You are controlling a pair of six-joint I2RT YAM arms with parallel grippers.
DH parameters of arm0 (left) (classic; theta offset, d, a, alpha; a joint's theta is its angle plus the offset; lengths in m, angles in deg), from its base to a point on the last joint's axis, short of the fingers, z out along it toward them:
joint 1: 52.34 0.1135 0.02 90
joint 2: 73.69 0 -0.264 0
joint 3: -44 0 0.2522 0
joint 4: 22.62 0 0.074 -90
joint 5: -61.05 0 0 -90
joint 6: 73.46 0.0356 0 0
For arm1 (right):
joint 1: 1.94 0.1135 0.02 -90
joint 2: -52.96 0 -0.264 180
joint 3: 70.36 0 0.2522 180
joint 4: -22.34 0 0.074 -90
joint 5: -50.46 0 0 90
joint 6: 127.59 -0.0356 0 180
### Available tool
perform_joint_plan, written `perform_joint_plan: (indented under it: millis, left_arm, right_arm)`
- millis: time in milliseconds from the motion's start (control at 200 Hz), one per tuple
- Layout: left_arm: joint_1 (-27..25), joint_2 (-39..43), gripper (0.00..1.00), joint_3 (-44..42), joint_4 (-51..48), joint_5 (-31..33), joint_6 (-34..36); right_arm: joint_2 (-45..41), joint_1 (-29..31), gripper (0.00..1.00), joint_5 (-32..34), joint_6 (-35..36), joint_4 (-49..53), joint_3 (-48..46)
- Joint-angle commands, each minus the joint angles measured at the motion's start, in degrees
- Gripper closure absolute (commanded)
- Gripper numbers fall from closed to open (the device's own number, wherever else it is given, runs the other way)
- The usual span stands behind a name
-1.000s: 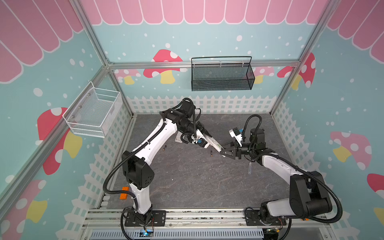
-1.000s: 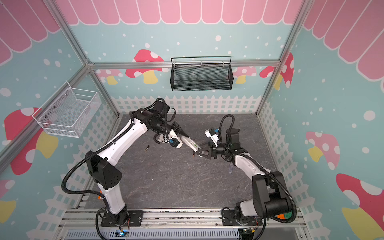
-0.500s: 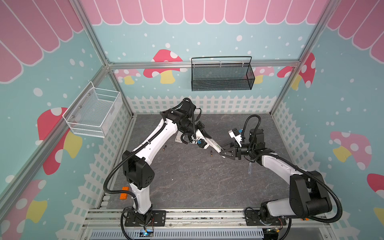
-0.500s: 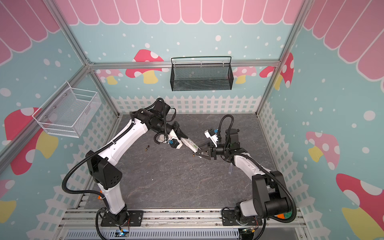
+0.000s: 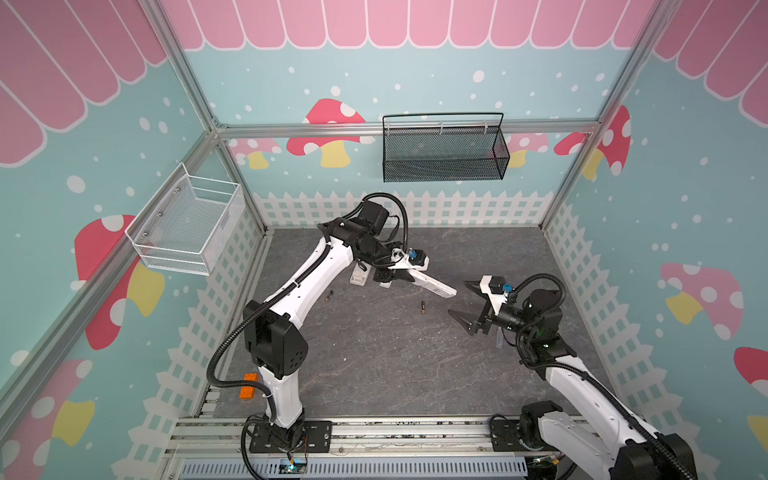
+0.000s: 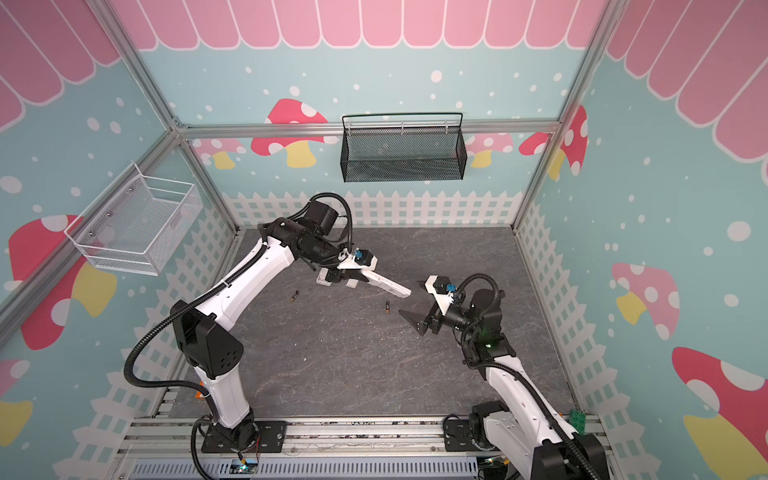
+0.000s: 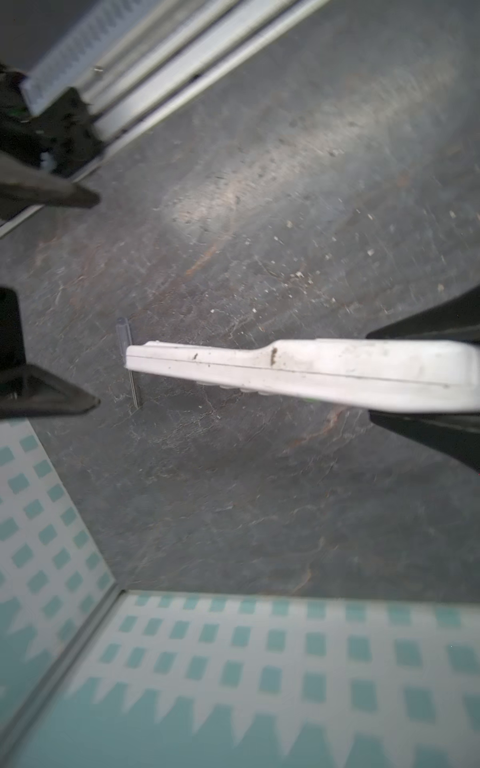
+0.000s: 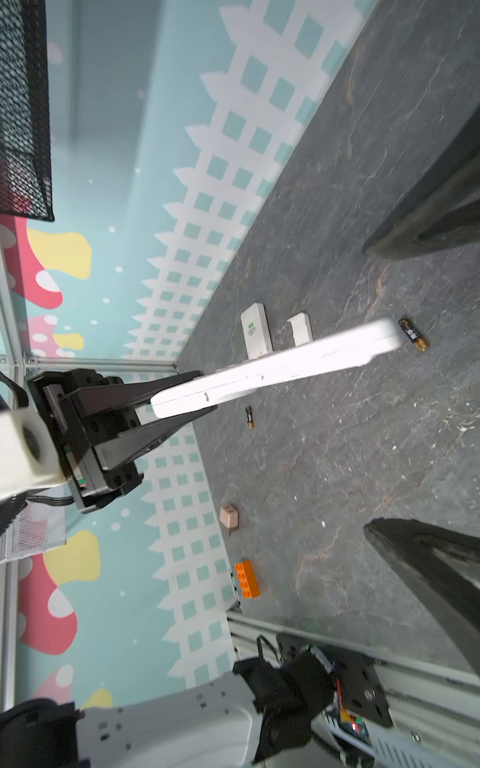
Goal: Unload the batteries from the remote control
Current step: 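Regrasp the remote's display end with the right gripper while the left holds it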
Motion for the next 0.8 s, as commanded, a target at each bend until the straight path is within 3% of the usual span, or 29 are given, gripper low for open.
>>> perform_joint_plan:
  millis: [0,150,475,716,796]
  left_arm:
    - [0.43,3.32,1.0,-6.4,6.6,-2.63,-28.5]
    - [-0.88,7.08,1.0,-13.64,12.33,-1.92,-35.92]
    - [-2.87,6.21,0.98,-14.63,10.84,-7.92,-35.35]
    - [-3.4,5.11,0.98,-14.61,10.77,-11.36,-35.43]
    - [-3.49,4.61,0.98,-14.29,10.78,-11.67,-35.77]
  right_arm:
    - [0.98,0.14,0.04,3.88,-0.31,-7.67,-1.11]
    - [3.93,0.18,0.08,4.73,-3.54,-9.22,-0.6]
    - [15.88,0.14,0.21,-8.27,-13.55,-19.17,-2.4]
    - [17.66,0.19,0.27,-12.09,-15.75,-21.31,-2.34]
    - [19.03,0.15,0.36,-13.15,-16.47,-21.58,-1.78]
